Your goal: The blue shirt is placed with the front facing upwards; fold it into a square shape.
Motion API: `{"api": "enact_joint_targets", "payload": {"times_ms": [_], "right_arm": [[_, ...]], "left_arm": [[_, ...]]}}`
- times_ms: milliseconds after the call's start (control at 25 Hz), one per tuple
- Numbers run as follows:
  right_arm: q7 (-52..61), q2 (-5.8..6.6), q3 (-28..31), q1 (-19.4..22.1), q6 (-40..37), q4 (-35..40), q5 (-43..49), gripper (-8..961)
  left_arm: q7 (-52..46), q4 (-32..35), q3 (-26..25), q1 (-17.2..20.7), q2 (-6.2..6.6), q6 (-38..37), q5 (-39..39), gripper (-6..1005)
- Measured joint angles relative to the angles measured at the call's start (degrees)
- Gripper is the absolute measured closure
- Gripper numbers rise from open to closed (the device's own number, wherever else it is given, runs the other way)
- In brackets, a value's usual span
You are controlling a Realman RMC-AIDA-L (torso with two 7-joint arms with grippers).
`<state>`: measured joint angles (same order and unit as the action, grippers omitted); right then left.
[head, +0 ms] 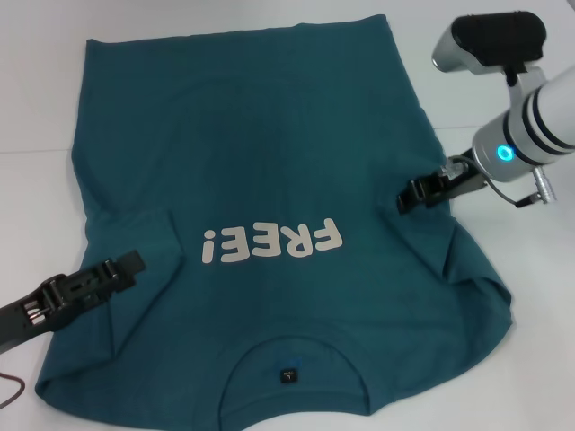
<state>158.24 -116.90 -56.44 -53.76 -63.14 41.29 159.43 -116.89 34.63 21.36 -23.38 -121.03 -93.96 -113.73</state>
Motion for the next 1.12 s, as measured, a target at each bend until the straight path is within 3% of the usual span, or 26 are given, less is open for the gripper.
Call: {"api": "enact_joint_targets", "payload": {"times_ms": [800, 1120], "right_arm": [[0.88, 1.14, 0.02, 4.66, -0.28, 1.95, 0.81, 513], [0.91, -0.3, 0.02, 4.7, 3.12, 0.78, 0.57, 512]], "left_arm": [[-0.09, -0.71, 0.0, -0.32, 0.18, 0.1, 0.0, 391], [-0.09, -0.71, 0.09, -0.25, 0.04, 0.67, 0.0, 390]]}}
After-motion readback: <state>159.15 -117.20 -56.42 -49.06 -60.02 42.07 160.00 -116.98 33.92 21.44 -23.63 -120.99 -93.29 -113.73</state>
